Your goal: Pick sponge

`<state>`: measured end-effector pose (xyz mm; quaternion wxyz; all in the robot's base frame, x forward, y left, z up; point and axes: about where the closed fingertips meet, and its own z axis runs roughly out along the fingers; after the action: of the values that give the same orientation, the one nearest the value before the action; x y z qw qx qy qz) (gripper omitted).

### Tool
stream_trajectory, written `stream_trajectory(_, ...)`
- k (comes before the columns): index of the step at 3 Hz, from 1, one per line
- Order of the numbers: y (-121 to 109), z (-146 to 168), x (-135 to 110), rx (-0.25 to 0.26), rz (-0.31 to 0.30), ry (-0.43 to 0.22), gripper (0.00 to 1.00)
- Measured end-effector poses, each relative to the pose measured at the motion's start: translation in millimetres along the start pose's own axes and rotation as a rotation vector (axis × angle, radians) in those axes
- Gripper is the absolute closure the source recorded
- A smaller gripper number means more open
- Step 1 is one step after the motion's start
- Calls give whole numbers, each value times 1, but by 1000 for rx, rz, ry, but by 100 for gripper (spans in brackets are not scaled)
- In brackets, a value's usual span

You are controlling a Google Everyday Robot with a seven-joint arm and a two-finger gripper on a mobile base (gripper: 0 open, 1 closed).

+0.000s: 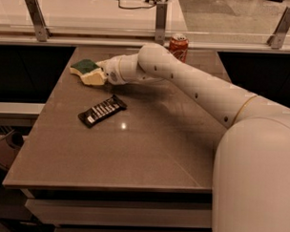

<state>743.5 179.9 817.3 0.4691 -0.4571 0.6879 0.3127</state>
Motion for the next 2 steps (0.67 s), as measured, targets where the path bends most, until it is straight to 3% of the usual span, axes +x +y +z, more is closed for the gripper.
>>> stream_trajectory(2, -4, -10, -14, 1, -16, 3, 100)
